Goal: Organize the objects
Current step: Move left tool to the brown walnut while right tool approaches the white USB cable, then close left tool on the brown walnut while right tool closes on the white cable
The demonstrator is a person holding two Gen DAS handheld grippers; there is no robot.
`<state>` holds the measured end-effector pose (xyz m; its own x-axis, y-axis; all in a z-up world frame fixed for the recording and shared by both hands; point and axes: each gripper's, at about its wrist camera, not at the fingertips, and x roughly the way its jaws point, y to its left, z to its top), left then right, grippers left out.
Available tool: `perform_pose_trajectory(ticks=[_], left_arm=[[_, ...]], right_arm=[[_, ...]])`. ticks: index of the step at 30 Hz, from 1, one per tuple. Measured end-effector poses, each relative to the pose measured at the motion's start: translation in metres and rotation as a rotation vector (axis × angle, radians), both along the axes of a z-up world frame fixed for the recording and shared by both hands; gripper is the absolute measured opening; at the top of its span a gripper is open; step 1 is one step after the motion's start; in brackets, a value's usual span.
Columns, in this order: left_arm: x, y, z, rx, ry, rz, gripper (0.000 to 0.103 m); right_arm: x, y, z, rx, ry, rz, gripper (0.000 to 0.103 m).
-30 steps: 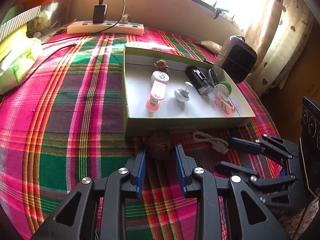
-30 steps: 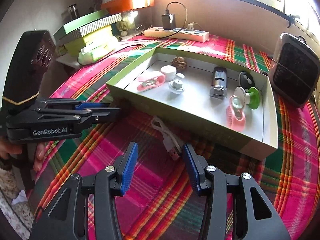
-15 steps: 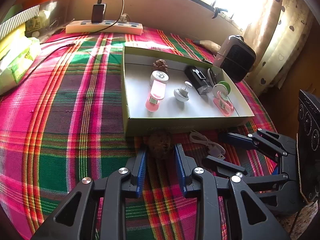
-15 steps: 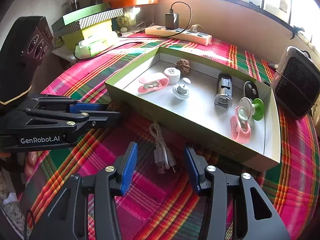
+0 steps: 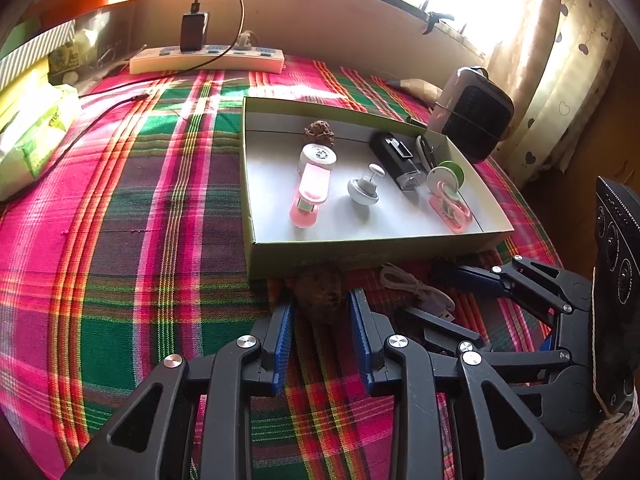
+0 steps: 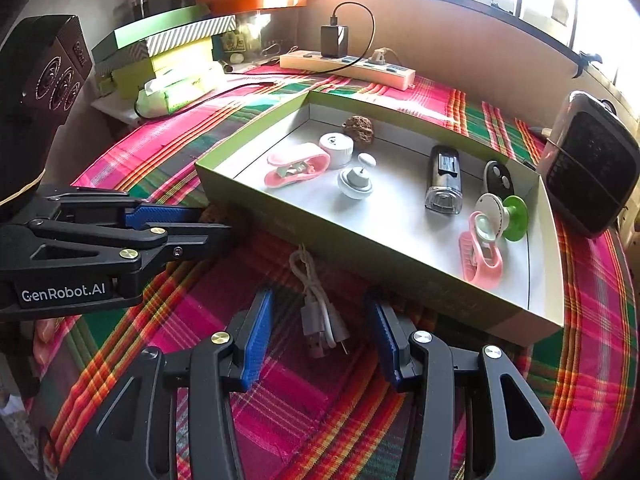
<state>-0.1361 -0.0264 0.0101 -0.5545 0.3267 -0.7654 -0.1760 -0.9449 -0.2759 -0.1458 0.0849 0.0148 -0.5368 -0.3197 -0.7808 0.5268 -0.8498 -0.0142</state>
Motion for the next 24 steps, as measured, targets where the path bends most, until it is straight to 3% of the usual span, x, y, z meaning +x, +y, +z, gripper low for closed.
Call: perform_pose_trajectory(ticks=[4,6,24], left_arm=[[-0.0001,0.0014,0.0001,-0.012,0.004,-0.001,0.026],[0.0003,0.0019,0.0003,-0.011,0.004,-0.001,0.025],[-0.0012,0.0031,0.0007,-0.023,0.01,-0.004,0.025]], right_arm=[[0.0011,-0.0005,0.0004,-0.01,0.001,0.012,0.031],[0.0016,-0.0003,0.0007,-0.013,0.001,0.014,0.019],[0.003,-0.0007,0.0001,-0.022,-0.001,0.02,0.019]])
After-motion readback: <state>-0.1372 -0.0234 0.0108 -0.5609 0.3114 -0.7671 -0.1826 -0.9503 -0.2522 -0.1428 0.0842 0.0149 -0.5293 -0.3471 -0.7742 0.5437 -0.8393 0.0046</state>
